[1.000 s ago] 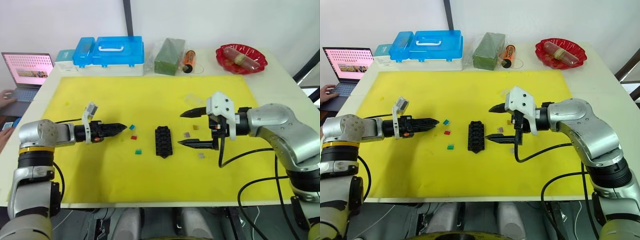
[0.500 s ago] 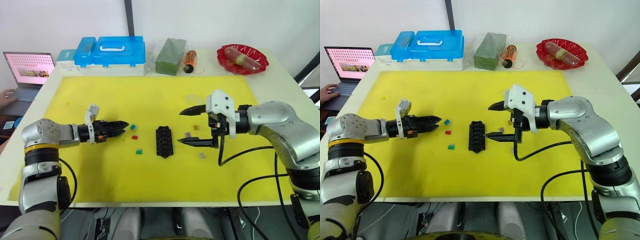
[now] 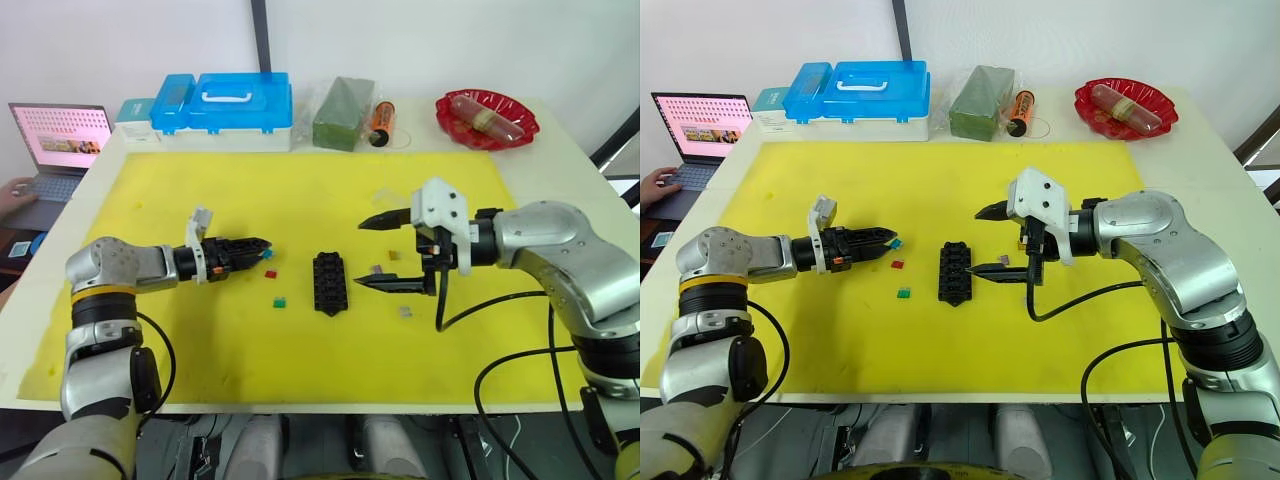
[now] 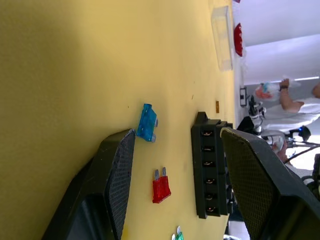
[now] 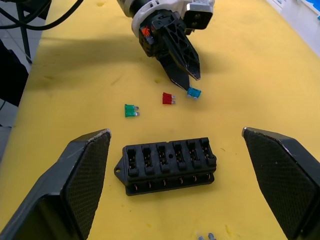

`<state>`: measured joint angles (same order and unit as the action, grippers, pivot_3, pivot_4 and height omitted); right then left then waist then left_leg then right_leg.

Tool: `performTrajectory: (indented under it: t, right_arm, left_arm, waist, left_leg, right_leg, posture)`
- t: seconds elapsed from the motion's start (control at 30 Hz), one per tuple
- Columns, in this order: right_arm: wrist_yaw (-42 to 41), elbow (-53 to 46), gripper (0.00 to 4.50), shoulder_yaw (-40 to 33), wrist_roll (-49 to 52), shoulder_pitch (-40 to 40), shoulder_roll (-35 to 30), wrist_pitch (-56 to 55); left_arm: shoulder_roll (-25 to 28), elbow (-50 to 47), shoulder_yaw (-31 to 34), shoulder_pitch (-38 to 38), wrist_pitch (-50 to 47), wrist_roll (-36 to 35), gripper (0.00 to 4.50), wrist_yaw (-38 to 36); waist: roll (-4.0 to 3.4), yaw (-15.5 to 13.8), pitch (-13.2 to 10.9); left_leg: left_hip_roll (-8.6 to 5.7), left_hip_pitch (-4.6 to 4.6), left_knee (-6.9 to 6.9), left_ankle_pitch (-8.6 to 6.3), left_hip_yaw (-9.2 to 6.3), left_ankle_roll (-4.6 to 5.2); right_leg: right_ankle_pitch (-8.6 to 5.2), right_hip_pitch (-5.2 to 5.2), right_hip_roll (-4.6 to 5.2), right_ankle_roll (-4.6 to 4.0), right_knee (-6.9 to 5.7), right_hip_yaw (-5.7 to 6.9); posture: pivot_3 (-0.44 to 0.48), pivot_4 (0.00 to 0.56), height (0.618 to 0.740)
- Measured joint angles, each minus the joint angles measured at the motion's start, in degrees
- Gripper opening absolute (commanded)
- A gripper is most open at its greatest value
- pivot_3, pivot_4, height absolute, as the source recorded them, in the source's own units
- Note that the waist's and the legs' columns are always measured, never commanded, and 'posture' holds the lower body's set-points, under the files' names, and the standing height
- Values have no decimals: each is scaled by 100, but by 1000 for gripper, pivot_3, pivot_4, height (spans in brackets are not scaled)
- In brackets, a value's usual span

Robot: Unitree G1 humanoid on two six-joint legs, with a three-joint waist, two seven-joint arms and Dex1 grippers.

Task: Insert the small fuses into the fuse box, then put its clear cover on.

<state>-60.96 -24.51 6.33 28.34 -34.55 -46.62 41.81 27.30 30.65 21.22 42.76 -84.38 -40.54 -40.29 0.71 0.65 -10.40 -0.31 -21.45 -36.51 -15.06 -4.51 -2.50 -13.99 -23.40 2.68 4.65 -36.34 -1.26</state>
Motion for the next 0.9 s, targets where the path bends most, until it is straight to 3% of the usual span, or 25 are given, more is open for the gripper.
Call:
performTrajectory:
  t: [0.13,0.23,0.33,0.67,0.8,0.9]
  right_arm:
    - [24,0,4500,0,-1,-4,0,0]
    - [30,1,4500,0,-1,-25,0,0]
    - [31,5,4500,0,-2,-65,0,0]
    - [32,120,4500,0,-20,-151,0,-16]
    - [32,121,4500,1,-52,-154,1,-53]
    - [31,121,4500,1,-60,-155,1,-63]
  left_arm:
    - [-101,-1,109,2,26,-2,2879,157]
    - [-166,-40,135,-19,81,2,2274,252]
    - [-208,-54,128,-80,139,8,1296,346]
    - [-219,-238,23,-197,279,10,1296,428]
    - [-222,-240,-19,-221,382,39,479,448]
    - [-229,-301,-43,-264,416,54,479,452]
  waist:
    - [0,-2,0]
    - [0,-3,0]
    - [0,0,0]
    - [0,13,0]
    - [0,14,0]
    - [-1,16,1]
  left_leg:
    - [-1,1,0,1,-2,-1]
    - [-2,1,0,2,-4,-3]
    - [-2,1,0,2,-4,-3]
    - [-2,1,0,2,-4,-4]
    - [-2,2,1,2,-4,-4]
    - [-2,3,2,2,-4,-4]
  right_leg:
    - [1,2,0,1,0,0]
    - [1,3,1,2,1,0]
    - [1,2,1,2,1,0]
    - [1,2,1,2,2,0]
    - [1,2,1,2,2,0]
    - [1,2,0,2,2,0]
  posture:
    - [0,150,740]
    - [0,150,740]
    - [0,150,740]
    - [0,150,740]
    - [0,150,740]
    - [0,150,740]
